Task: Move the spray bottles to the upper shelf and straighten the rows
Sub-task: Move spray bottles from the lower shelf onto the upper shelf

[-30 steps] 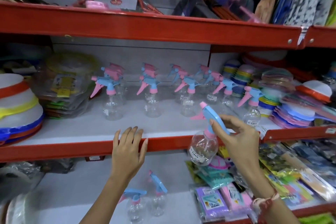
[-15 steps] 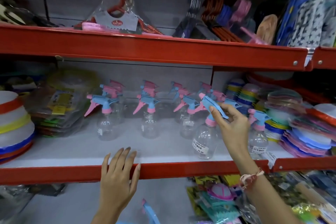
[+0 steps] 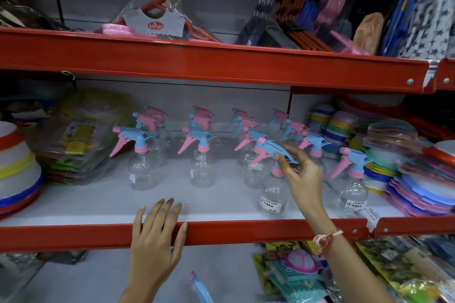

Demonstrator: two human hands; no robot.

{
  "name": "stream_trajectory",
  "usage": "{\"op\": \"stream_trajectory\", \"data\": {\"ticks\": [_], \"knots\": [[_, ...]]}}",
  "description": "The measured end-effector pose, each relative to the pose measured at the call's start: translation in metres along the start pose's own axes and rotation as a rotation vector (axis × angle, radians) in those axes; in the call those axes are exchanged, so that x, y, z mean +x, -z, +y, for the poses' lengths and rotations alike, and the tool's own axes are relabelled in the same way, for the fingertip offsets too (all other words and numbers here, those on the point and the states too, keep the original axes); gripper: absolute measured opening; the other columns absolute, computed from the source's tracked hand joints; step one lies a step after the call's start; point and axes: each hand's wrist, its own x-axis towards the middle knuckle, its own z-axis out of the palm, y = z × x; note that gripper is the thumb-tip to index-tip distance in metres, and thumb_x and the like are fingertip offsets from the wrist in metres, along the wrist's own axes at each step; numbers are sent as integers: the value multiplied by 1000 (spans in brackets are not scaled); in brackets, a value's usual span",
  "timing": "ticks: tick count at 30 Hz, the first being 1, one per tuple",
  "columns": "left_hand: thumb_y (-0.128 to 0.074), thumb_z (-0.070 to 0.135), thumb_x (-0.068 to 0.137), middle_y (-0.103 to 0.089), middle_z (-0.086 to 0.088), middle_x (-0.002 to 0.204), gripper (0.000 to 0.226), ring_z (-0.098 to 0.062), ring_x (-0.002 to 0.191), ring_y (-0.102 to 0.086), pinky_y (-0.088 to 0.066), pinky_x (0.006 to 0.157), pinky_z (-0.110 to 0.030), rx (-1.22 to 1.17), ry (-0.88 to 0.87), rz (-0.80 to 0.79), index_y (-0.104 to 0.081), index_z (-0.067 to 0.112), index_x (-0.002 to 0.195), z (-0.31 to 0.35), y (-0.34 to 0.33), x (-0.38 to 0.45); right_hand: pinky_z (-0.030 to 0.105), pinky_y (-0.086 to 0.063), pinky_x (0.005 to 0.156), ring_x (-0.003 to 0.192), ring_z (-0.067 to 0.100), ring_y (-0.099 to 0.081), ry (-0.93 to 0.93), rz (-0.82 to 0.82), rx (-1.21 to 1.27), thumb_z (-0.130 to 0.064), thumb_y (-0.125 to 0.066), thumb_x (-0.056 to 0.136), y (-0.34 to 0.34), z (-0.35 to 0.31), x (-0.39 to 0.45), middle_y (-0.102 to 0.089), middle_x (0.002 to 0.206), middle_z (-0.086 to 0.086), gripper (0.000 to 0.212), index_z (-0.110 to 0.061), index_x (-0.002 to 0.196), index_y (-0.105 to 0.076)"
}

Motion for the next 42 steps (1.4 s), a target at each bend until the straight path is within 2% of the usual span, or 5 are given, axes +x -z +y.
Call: {"op": "stream_trajectory", "data": {"ticks": [5, 10, 17, 31, 42], "knots": [[-39, 38, 96, -68, -8, 122, 44, -25, 118, -58, -35, 109, -50, 5, -1, -9, -66, 11, 119, 1, 3, 2, 24, -52, 92, 103, 5, -65, -82, -47, 37, -36, -74, 77, 1, 8, -17, -67, 119, 2, 56, -23, 127, -52], [-37, 38, 97, -67, -8, 123, 45, -26, 119, -59, -36, 109, -51, 3, 7, -30, -66, 12, 119, 1, 4, 1, 39, -43, 99, 116, 24, -46, -37, -42, -391, -51, -86, 54, -5, 27, -50, -47, 123, 7, 104, -11, 135, -34], [-38, 38, 96, -67, -9, 124, 45, -27, 117, -60, -36, 109, -51, 4, 13, -43, -66, 12, 119, 2, 5, 1, 36, -45, 86, 100, 25, -46, 39, -4, -527, -38, -89, 56, -3, 37, -53, -44, 104, 5, 79, -5, 111, -42], [-37, 38, 97, -67, -10, 124, 46, -27, 118, -59, -34, 109, -50, 15, 13, -13, -66, 11, 120, 3, 4, 0, 38, -52, 91, 106, 15, -58, -58, -263, -327, -26, -85, 64, 23, 41, -41, -51, 119, -6, 74, -30, 120, -36], [-36, 43, 97, -52, -7, 145, 51, -25, 131, -51, -29, 113, -54, 74, -21, -127, -53, 13, 134, -6, 26, -1, 45, -43, 97, 114, 21, -43, 160, 123, -389, -23, -79, 72, -2, 7, -95, -47, 122, 1, 60, -15, 122, -48]]}}
